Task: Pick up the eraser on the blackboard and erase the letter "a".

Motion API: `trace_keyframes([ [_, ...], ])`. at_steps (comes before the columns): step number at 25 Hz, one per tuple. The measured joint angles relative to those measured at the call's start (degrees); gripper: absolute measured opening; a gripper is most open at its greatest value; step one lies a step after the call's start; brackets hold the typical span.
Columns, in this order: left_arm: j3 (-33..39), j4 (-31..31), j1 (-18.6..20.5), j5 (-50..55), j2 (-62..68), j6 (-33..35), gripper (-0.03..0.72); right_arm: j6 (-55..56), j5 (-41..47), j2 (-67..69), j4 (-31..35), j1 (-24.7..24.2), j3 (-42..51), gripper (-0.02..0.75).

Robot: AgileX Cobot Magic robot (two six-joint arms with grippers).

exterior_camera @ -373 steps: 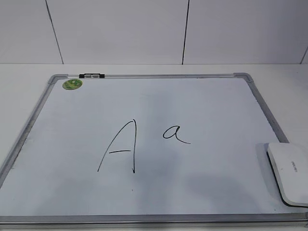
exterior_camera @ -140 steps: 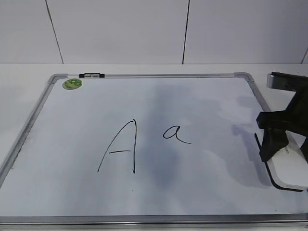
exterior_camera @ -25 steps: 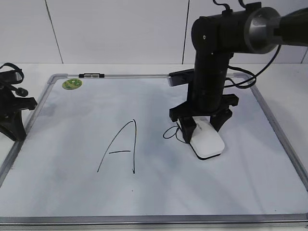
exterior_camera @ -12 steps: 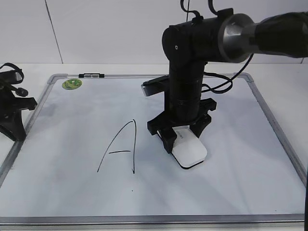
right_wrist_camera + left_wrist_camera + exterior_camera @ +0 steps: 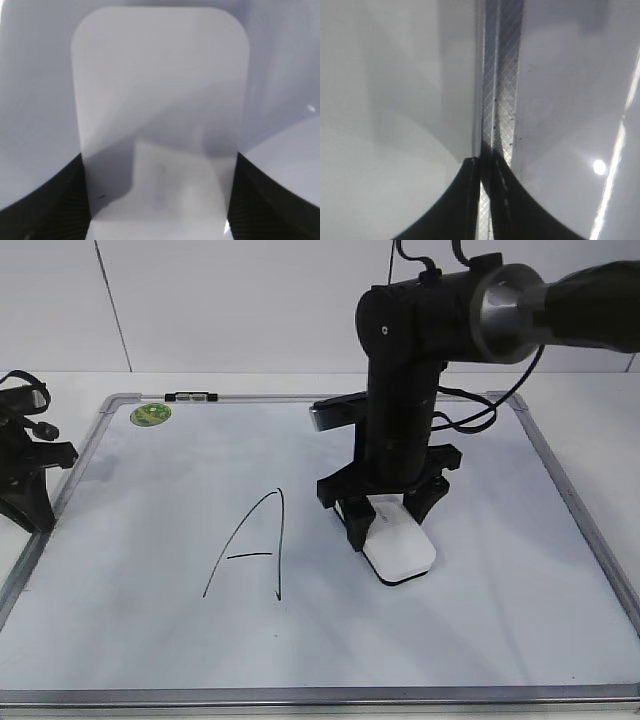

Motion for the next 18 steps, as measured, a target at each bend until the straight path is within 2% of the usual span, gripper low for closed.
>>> trace_keyframes([
  [9, 0.0, 0.0, 0.0, 0.0, 0.0, 0.0, 0.014, 0.81, -0.07, 0.0, 0.11, -5.89, -0.22, 0.55],
  [18, 0.0, 0.0, 0.0, 0.0, 0.0, 0.0, 0.014, 0.81, -0.31, 0.01, -0.67, -3.72, -0.26, 0.55],
])
